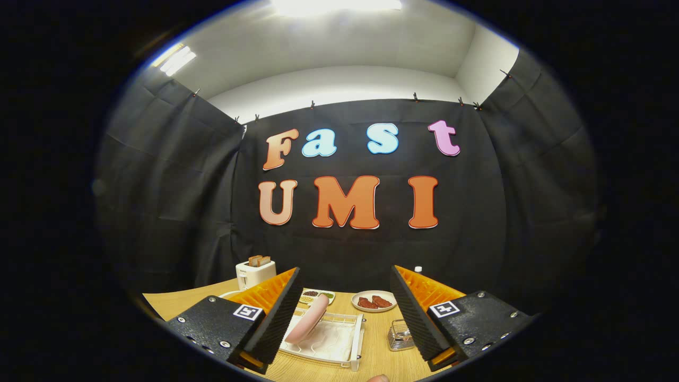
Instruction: Take the plate from the dish rack, then take the spoon from the basket and place it into the plate.
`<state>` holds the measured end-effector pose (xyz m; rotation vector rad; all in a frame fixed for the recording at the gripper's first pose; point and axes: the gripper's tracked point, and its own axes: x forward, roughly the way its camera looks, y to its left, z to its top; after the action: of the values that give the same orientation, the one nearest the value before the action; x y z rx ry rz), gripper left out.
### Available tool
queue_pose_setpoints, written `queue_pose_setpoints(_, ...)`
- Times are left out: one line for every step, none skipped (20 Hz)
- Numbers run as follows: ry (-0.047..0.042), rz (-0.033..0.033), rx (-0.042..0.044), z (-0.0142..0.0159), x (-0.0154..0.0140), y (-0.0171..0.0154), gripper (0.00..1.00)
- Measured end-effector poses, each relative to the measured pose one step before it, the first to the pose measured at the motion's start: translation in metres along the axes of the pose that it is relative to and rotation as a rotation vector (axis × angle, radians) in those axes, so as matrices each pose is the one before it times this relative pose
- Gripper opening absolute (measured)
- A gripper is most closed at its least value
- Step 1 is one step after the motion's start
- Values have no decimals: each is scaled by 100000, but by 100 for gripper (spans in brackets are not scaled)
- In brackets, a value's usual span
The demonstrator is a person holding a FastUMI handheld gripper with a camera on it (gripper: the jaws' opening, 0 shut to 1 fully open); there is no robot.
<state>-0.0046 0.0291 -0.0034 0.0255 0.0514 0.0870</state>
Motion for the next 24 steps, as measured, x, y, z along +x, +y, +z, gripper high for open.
queue_pose_setpoints(68, -179, -222, -15, 30, -82, 98)
queue_pose_setpoints(317, 748, 495, 15, 115, 95, 98)
queue_pose_setpoints(520, 877, 1141, -42, 92, 84, 98)
queue_pose_setpoints(622, 224, 1891, -17, 280, -96, 98)
queue_pose_setpoints(1576, -44, 1578, -216, 215, -411, 99)
queue_pose_setpoints(1331, 999, 1868, -122, 297, -62, 99)
queue_pose_setpoints(1810, 2029, 2127, -101, 397, 356, 99)
queue_pose_setpoints(3200, 3927, 2490, -352, 460, 609, 99)
queue_pose_setpoints(2750, 2579, 3176, -318, 396, 278, 99)
queue_pose_setpoints(2764, 2554, 2695, -236, 509, 361, 99)
queue_pose_setpoints(3025, 1297, 2262, -480, 670, 151, 98)
queue_pose_setpoints(3274, 1439, 970, -617, 666, 202, 98)
queue_pose_setpoints(3116, 1410, 525, -555, 673, 469, 98)
queue_pose_setpoints(3939, 1421, -370, -780, 699, 415, 97)
queue_pose_setpoints(3944, 1824, -684, -719, 753, 514, 97)
queue_pose_setpoints(3946, 1576, 21, -484, 871, 382, 97)
queue_pose_setpoints(5164, 606, 1379, -808, 864, 110, 97)
queue_pose_setpoints(5910, -183, 2250, -709, 732, -53, 97)
queue_pose_setpoints(5299, 1436, 2121, -397, 597, 123, 97)
queue_pose_setpoints(3631, 1241, 2768, -105, 669, 280, 96)
queue_pose_setpoints(3901, 1160, 1264, -67, 515, 234, 96)
queue_pose_setpoints(4164, 273, 125, -298, 561, 8, 95)
queue_pose_setpoints(3297, -943, 505, -154, 452, -330, 95)
queue_pose_setpoints(2838, -879, 1148, -57, 494, -356, 95)
